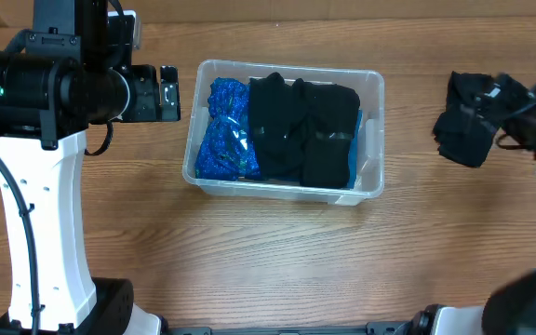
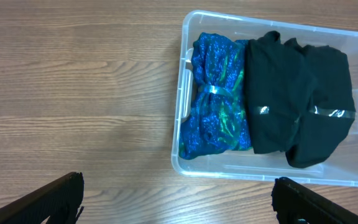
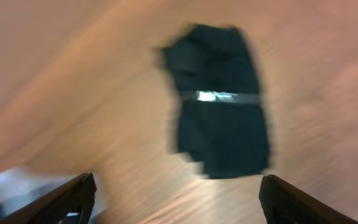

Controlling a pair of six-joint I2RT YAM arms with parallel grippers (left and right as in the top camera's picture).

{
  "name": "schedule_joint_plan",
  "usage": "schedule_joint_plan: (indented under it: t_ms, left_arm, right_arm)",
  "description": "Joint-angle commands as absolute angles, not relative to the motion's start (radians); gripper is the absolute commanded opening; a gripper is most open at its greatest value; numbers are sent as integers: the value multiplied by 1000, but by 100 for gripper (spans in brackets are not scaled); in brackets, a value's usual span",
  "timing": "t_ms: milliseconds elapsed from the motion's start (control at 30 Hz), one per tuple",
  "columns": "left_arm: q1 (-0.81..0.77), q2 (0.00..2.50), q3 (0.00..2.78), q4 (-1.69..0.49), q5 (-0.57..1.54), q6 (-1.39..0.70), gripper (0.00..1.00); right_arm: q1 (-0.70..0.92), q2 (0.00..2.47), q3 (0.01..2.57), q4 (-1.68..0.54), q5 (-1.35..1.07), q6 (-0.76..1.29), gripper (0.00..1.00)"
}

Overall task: Pack container
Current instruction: 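Grasp the last black sock bundle with the right gripper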

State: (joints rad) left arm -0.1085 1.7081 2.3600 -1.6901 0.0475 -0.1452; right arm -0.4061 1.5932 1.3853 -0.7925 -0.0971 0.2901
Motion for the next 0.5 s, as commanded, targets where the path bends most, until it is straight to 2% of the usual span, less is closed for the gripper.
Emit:
schedule_joint_plan:
  t_ms: [0,67,167,233,300,333,367,467]
  left_arm:
    - [-105,1697,2357,-1689,41,-119,100]
    - [-105,1697,2357,-1689,41,-119,100]
    - [-105,1697,2357,-1689,41,-119,100]
    - [-105,1697,2357,-1689,41,-119,100]
    - [-105,1697,2357,-1689,41,-119,100]
    - [-105,1697,2357,-1689,41,-119,100]
    - [-105,1697,2357,-1689,41,-119,100]
    - [-105,1697,2357,-1689,41,-119,100]
  right_arm:
    - [-506,1801,1368,-739,-90,262,88]
    - [-548,1932,1368,-655,-255,192,87]
    - [-552,2040,1368,-549,-361,181,87]
    - [-535,2083,1368,-506,-420,182,81]
    - [-509,2089,1369,-498,-421,181,49]
    - [-501,2086,1378,-517,-421,182,21]
    - [-498,2081,1387,-550,-425,183,7]
    - [-493,1966,1403,-662,-482,183,4]
